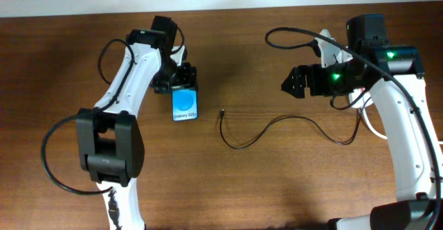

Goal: Plug charger to phone and switch on socket
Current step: 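Grasp the phone's top edge with the left gripper and lift it, then tilt the held phone upright toward the right gripper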

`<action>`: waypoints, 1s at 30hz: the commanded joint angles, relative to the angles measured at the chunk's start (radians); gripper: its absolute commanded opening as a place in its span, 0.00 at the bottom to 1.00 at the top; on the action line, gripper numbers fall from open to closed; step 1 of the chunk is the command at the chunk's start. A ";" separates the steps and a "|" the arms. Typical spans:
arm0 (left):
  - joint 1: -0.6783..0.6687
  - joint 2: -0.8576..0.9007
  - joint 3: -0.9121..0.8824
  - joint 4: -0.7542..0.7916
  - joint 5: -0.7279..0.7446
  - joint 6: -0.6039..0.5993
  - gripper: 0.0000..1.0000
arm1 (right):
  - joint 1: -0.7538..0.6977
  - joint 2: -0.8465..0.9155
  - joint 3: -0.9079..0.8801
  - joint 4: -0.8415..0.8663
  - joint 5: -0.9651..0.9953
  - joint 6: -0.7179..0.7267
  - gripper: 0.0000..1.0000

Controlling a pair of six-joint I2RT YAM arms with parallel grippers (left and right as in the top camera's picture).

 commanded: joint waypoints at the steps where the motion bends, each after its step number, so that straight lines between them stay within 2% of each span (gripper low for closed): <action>1: 0.003 0.000 0.061 -0.005 0.045 -0.133 0.00 | 0.006 0.002 0.018 0.016 0.002 0.074 0.98; 4: 0.008 0.000 0.065 -0.005 0.087 -0.246 0.00 | 0.006 0.002 0.018 0.020 0.002 0.077 0.98; 12: 0.020 0.000 0.065 -0.040 0.496 -0.267 0.00 | 0.006 0.002 0.018 0.022 0.011 0.077 1.00; 14: 0.024 0.000 0.065 -0.088 0.571 -0.320 0.00 | 0.006 0.002 0.018 0.022 0.028 0.078 1.00; 23: 0.029 0.000 0.065 -0.181 0.596 -0.337 0.00 | 0.005 0.002 0.018 0.039 0.064 0.097 0.99; 26: 0.029 0.000 0.065 -0.219 0.611 -0.338 0.00 | 0.005 0.002 0.018 0.040 0.128 0.159 1.00; 30: 0.029 0.000 0.065 -0.248 0.728 -0.352 0.00 | 0.005 0.002 0.018 0.045 0.166 0.188 1.00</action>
